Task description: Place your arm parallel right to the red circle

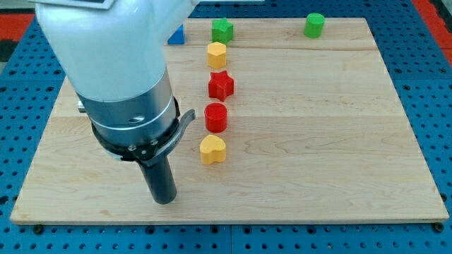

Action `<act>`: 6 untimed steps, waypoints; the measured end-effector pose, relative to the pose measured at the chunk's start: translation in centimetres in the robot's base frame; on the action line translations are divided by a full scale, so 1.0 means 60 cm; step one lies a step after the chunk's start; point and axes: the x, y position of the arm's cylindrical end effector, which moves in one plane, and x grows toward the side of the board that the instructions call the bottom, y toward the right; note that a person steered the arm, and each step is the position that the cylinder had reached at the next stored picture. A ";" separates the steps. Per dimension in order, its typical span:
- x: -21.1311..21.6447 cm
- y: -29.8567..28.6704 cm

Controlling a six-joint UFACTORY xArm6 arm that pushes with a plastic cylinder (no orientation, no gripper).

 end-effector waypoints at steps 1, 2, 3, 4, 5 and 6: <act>0.009 0.000; 0.052 0.001; 0.050 0.030; 0.021 0.128; -0.042 0.159; -0.050 0.159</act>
